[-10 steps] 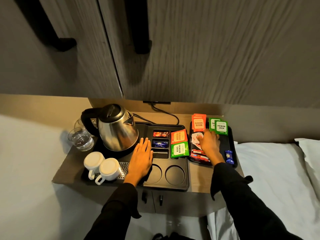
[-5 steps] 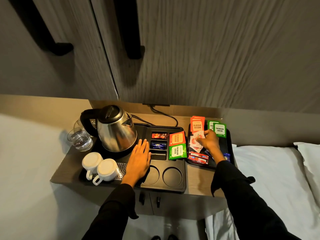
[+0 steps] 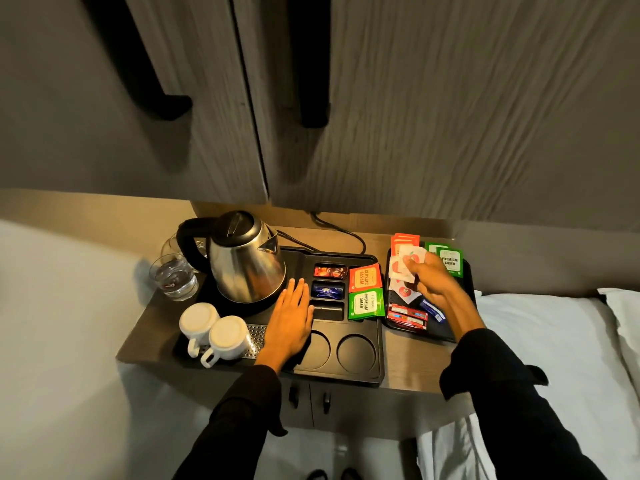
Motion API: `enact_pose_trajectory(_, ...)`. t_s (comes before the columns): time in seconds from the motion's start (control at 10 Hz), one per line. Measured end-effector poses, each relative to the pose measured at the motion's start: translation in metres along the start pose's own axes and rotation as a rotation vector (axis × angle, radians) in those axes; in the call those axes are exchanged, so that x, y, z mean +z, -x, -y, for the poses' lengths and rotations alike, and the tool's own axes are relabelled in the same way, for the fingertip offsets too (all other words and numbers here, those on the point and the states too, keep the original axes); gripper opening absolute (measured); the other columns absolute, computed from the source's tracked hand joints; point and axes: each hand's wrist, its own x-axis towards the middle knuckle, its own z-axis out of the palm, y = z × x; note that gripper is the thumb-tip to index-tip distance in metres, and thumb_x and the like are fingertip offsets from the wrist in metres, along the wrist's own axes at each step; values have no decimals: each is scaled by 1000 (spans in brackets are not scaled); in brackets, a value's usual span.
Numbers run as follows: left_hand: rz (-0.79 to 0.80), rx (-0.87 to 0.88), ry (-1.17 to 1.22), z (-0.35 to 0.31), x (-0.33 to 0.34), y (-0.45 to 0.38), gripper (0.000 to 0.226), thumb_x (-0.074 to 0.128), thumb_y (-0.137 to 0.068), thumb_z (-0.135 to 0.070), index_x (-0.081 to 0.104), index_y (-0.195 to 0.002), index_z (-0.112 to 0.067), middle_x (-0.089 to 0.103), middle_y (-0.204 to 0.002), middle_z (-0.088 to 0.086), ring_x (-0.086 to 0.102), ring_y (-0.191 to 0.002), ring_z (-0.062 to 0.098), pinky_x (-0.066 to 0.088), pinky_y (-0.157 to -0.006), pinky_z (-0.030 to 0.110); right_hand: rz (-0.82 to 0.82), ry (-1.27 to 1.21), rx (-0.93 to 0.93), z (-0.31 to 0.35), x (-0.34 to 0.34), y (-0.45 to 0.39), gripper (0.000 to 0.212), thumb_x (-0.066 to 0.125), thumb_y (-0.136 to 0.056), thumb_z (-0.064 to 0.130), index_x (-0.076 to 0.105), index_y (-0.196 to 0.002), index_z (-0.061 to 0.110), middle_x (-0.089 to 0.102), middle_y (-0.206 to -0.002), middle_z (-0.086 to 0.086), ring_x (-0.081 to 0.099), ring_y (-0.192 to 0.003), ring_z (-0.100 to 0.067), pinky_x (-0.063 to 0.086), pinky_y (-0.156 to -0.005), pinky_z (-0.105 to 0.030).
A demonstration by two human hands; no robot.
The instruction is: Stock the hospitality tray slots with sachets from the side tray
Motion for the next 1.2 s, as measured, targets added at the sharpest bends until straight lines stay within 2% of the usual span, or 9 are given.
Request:
enact_pose_trajectory(0.2,12,8,163,4,-7,2,55,26,-110,-31,14,-160,-10,12,-170,8,-1,-158,23,0,-126,34,247,153,42,-18,84,27,36,58,-98,6,46,-132,8,67,-119,-15,73,-96,-24,62,-75,-36)
enact_pose_trajectory(0.4,30,26,238,14,-6,14,54,26,-110,-31,16,-160,-12,14,-170,5,0,-158,18,-2,-125,32,117,503,-218,-59,143,39,35,44,-107,14,40,-139,4,59,-117,-12,68,-97,-23,58,-67,-28)
enact_pose_trajectory(0.5,22,40,248,17,-4,16,53,26,-110,-31,18,-160,-12,15,-170,5,1,-158,19,-1,-127,34,82,657,-378,-72,154,44,25,48,-103,10,49,-128,4,62,-116,-17,67,-104,-32,59,-84,-44)
enact_pose_trajectory(0.6,7,55,236,17,-4,18,53,27,-110,-30,20,-159,-11,18,-170,6,3,-158,20,-1,-126,33,52,798,-477,-80,153,47,11,55,-100,15,56,-110,11,57,-112,-9,56,-105,-23,47,-81,-29)
enact_pose_trajectory(0.7,-30,74,215,18,0,18,54,26,-110,-31,20,-159,-11,18,-169,6,3,-158,21,-2,-126,34,-67,981,-533,-86,146,49,18,55,-99,28,62,-111,17,51,-120,-5,47,-117,-23,45,-92,-35)
enact_pose_trajectory(0.8,-25,78,193,17,0,20,54,26,-110,-32,19,-159,-12,16,-170,6,1,-158,21,0,-127,36,-120,1042,-505,-85,140,52,16,53,-97,33,63,-95,20,57,-108,-1,53,-112,-25,45,-93,-45)
enact_pose_trajectory(0.9,16,77,163,17,-7,24,54,26,-110,-32,17,-160,-11,14,-170,7,-1,-158,21,-1,-128,37,-84,1004,-437,-77,134,64,16,60,-93,31,65,-104,20,67,-108,-4,59,-112,-26,46,-98,-49)
enact_pose_trajectory(1.1,-12,80,176,-26,-63,73,56,26,-111,-32,11,-160,-11,9,-171,7,-1,-158,20,0,-128,37,-225,1139,-598,-54,96,131,61,62,-97,36,39,-150,16,38,-154,-14,36,-145,-33,41,-114,-47)
enact_pose_trajectory(1.2,-182,200,82,-53,-108,105,58,25,-110,-35,4,-160,-13,3,-171,6,-5,-157,19,1,-128,36,-254,1067,-813,-23,67,185,64,64,-96,24,37,-153,15,37,-155,-15,38,-144,-32,42,-115,-47)
